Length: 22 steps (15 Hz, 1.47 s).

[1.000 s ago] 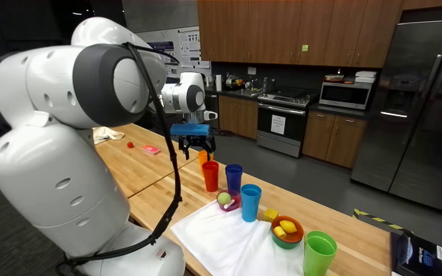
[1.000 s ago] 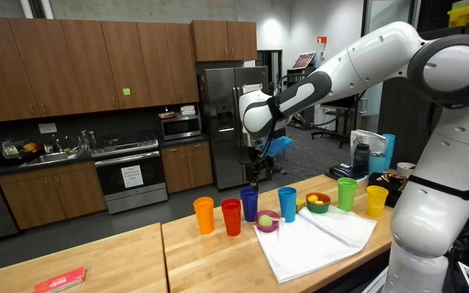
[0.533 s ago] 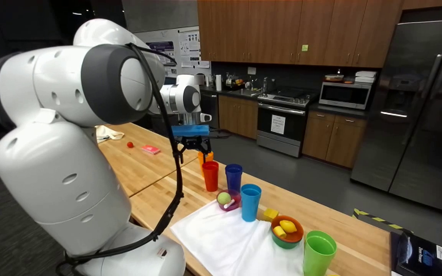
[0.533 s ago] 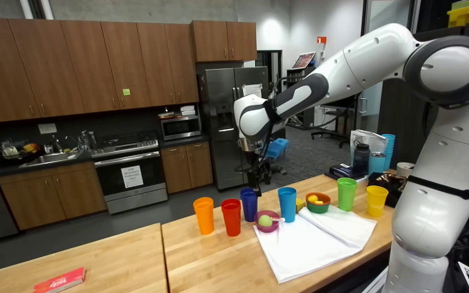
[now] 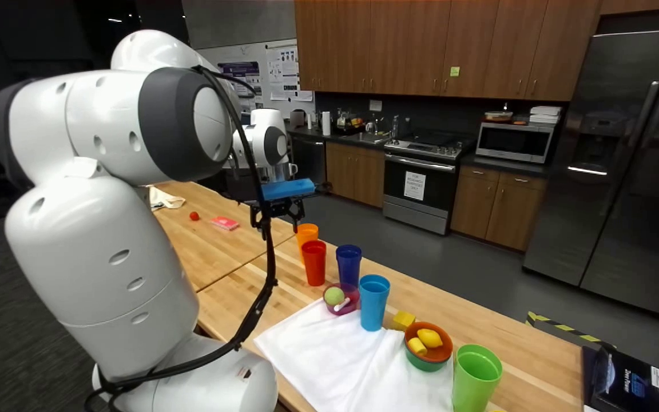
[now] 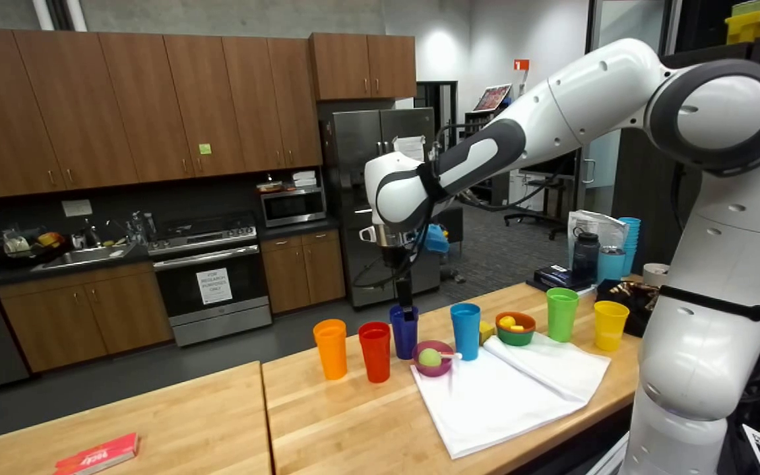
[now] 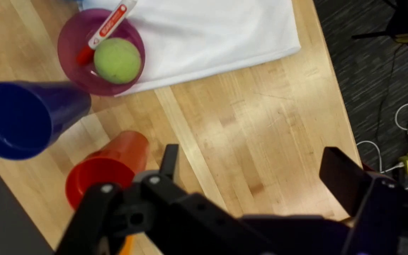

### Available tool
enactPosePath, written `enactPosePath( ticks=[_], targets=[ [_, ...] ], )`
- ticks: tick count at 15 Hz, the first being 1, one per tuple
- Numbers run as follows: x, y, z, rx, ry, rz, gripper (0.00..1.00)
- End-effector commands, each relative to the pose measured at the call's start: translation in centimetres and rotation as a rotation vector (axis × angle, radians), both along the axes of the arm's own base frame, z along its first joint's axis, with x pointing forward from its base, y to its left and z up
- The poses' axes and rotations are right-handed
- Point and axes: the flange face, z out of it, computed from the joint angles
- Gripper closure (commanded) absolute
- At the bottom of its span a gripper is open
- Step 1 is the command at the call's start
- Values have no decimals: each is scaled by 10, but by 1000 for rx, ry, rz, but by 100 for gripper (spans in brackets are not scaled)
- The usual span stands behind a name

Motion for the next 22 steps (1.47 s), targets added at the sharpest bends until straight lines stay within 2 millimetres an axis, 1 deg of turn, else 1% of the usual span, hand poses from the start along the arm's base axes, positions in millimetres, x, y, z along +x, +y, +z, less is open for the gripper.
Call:
enactPosePath(
  ticks=[1,5,10,12,18,20,22],
  targets=[
    [21,14,-3,68,-78,178,0],
    [41,32,-16,180,-183,343,0],
    [62,50,-40,301,-197,479,0],
    [70,54,-52,304,-181,508,0],
    [91,54,-85,273,-141,527,0],
    [98,55,-89,226,-158,525,0],
    [107,59,-90,175,-185,541,0]
  ],
)
